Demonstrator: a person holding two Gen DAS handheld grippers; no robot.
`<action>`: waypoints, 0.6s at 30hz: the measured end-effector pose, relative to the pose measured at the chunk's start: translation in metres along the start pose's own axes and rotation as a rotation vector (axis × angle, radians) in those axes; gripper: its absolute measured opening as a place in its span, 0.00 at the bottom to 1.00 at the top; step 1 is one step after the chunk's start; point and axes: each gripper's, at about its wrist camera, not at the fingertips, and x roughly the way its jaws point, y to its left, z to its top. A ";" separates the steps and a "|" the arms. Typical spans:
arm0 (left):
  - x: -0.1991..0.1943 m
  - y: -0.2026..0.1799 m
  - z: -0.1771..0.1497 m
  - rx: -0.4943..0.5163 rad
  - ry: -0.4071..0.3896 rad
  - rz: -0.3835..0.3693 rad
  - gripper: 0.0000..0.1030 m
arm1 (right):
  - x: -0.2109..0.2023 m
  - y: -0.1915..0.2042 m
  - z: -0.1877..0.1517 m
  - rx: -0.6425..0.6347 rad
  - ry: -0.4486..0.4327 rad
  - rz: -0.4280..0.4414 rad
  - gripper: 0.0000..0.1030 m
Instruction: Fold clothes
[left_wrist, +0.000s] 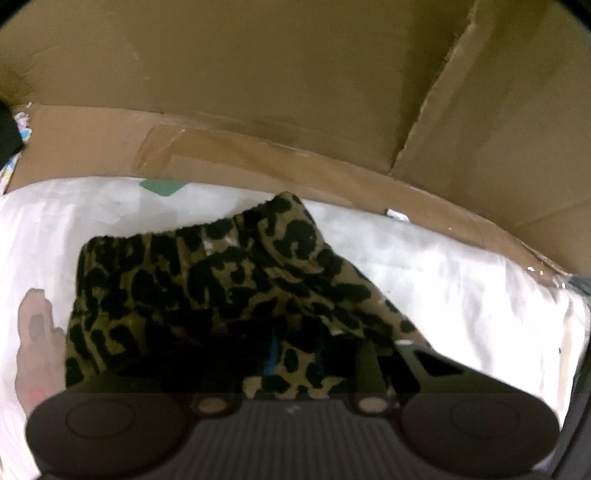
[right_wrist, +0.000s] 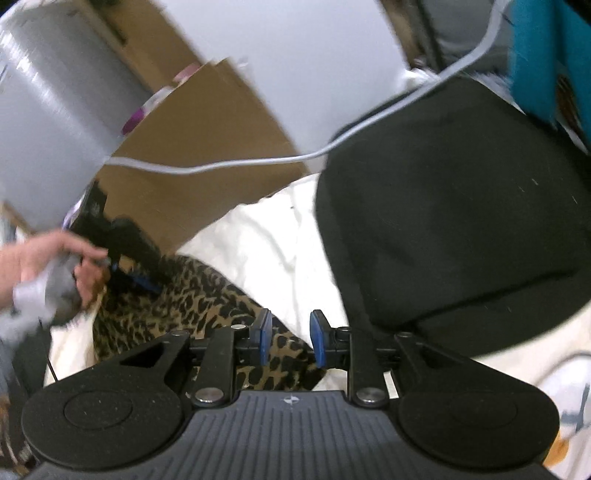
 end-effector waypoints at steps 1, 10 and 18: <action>-0.002 0.000 0.000 0.002 0.003 -0.004 0.03 | 0.004 0.002 0.000 -0.018 0.008 -0.008 0.25; -0.050 0.000 0.004 0.083 -0.020 -0.042 0.01 | 0.018 0.002 -0.016 -0.057 0.027 -0.053 0.10; -0.085 0.001 0.014 0.021 -0.050 -0.144 0.01 | 0.005 0.005 -0.021 -0.072 -0.017 -0.053 0.01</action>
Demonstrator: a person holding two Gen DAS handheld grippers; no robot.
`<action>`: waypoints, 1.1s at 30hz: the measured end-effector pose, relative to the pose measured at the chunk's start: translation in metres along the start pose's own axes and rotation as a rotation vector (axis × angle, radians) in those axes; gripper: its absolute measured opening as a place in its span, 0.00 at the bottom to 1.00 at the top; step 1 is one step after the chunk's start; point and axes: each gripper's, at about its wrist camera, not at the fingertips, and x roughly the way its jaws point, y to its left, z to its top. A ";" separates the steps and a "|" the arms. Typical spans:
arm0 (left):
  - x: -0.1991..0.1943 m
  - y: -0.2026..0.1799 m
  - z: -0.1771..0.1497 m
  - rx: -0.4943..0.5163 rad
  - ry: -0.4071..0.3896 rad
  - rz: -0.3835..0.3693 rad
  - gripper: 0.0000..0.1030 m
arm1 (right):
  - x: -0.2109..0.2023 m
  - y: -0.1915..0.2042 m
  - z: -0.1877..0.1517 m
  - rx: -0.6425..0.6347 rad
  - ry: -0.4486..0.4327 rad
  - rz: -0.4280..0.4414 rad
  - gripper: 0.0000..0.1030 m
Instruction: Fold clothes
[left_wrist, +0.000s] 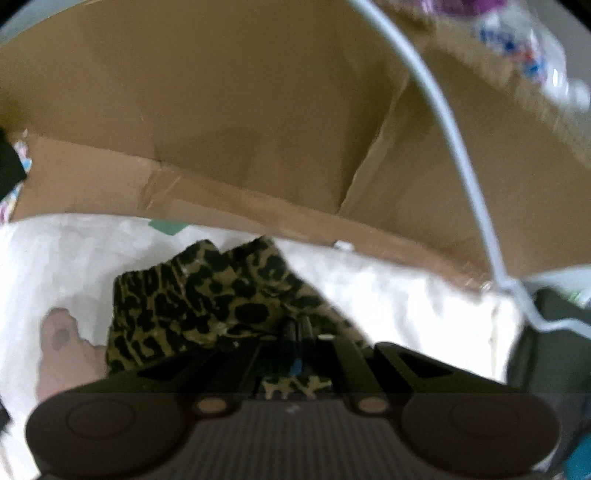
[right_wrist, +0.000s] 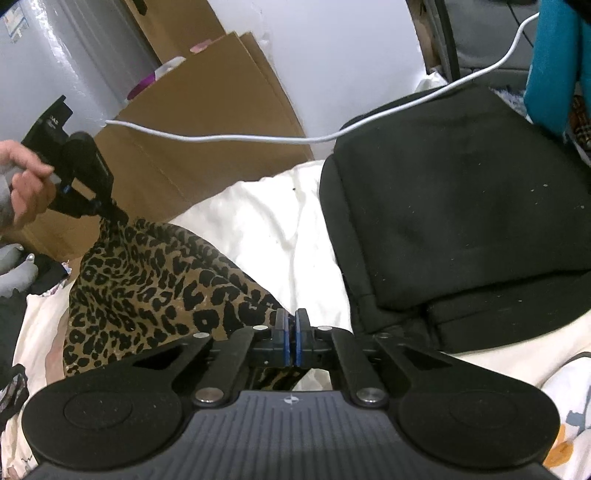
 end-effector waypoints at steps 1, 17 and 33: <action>0.002 -0.002 0.000 -0.003 0.001 -0.004 0.01 | -0.002 0.000 0.000 -0.002 -0.002 -0.002 0.01; 0.058 0.006 -0.008 -0.051 -0.074 -0.196 0.01 | 0.004 -0.002 0.001 -0.050 0.026 -0.081 0.00; 0.065 -0.002 -0.016 -0.019 -0.071 -0.248 0.13 | -0.003 -0.006 0.001 -0.074 0.035 -0.185 0.00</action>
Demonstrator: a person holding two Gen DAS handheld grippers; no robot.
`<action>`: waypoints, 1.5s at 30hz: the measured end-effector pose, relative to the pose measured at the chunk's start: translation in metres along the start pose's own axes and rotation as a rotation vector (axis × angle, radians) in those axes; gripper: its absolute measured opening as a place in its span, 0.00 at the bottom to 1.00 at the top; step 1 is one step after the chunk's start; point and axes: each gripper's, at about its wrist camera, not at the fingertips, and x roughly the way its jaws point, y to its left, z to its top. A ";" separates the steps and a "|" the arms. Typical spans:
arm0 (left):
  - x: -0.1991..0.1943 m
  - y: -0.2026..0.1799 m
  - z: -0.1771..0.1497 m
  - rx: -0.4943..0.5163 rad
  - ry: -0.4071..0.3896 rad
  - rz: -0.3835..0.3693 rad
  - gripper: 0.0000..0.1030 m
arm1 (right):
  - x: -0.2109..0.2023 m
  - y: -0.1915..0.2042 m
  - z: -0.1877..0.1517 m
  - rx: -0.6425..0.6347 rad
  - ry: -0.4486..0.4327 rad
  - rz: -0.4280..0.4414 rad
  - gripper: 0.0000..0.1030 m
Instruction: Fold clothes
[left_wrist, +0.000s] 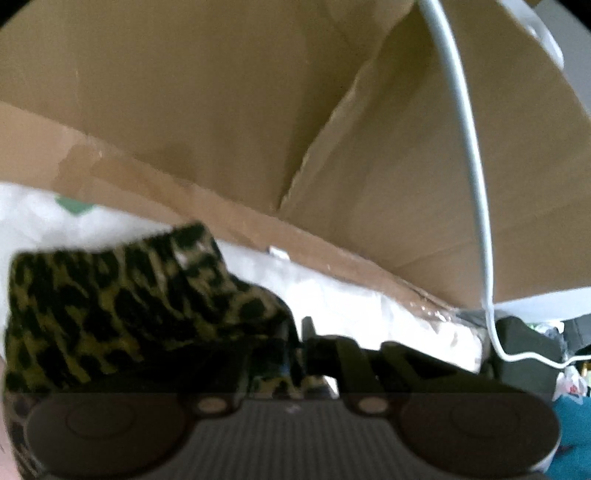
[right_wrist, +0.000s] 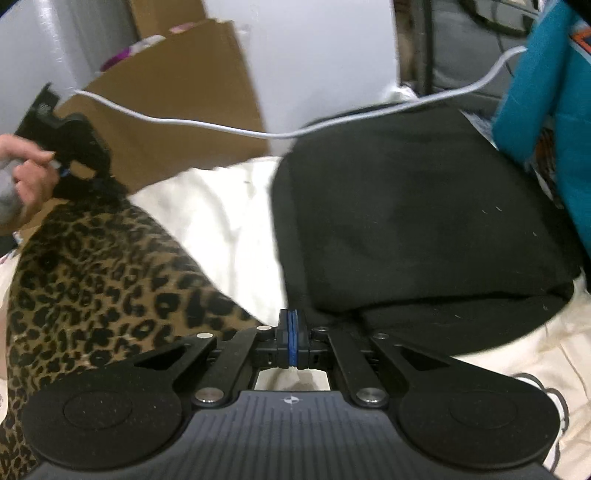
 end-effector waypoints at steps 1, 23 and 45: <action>-0.001 -0.003 -0.003 0.020 0.014 -0.004 0.16 | -0.001 -0.004 0.000 0.021 -0.001 0.005 0.00; 0.013 -0.021 -0.060 -0.060 0.177 0.060 0.11 | -0.012 0.014 0.007 0.071 -0.054 0.126 0.01; 0.001 -0.029 -0.079 0.012 0.188 -0.014 0.15 | 0.018 0.038 0.007 0.020 0.031 0.139 0.01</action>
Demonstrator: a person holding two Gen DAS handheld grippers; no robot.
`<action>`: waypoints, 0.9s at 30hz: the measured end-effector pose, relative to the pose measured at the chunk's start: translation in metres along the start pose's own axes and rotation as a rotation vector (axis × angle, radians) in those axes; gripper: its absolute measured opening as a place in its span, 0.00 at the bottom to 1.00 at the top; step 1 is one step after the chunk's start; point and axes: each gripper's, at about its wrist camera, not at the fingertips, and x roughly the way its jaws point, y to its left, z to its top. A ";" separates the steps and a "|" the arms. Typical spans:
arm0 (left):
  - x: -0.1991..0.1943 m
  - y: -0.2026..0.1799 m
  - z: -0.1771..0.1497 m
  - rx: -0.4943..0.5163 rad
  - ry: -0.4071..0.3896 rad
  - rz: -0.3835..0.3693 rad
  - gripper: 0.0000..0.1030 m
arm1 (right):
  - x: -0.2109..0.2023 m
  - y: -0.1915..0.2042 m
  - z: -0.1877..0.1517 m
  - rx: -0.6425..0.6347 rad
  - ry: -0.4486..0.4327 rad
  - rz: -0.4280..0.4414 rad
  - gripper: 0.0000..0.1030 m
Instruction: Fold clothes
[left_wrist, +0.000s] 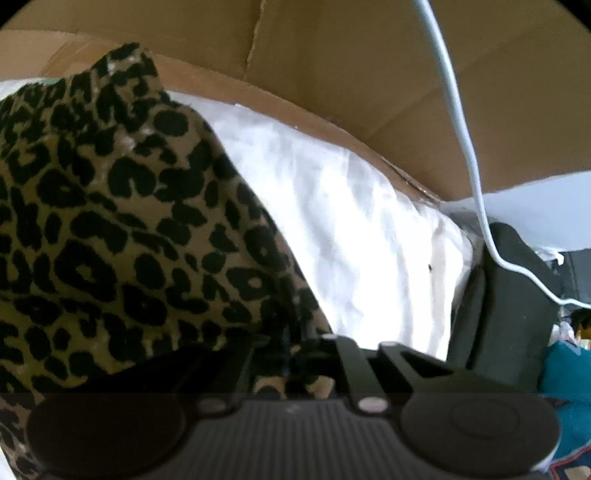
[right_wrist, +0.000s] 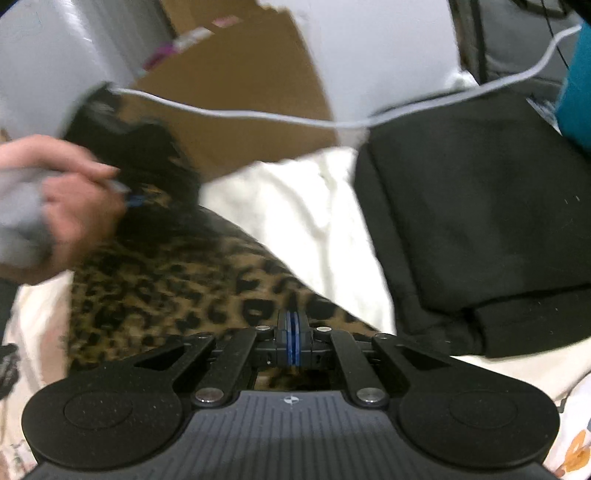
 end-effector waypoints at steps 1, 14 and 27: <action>-0.004 -0.003 -0.002 0.033 -0.004 0.006 0.15 | 0.002 -0.006 0.001 0.017 0.005 -0.020 0.01; 0.007 -0.025 -0.019 0.194 0.015 0.110 0.02 | -0.014 -0.024 -0.001 0.084 -0.027 -0.073 0.01; 0.055 -0.008 0.072 0.190 -0.030 0.049 0.01 | -0.018 0.007 -0.008 -0.019 0.011 0.010 0.02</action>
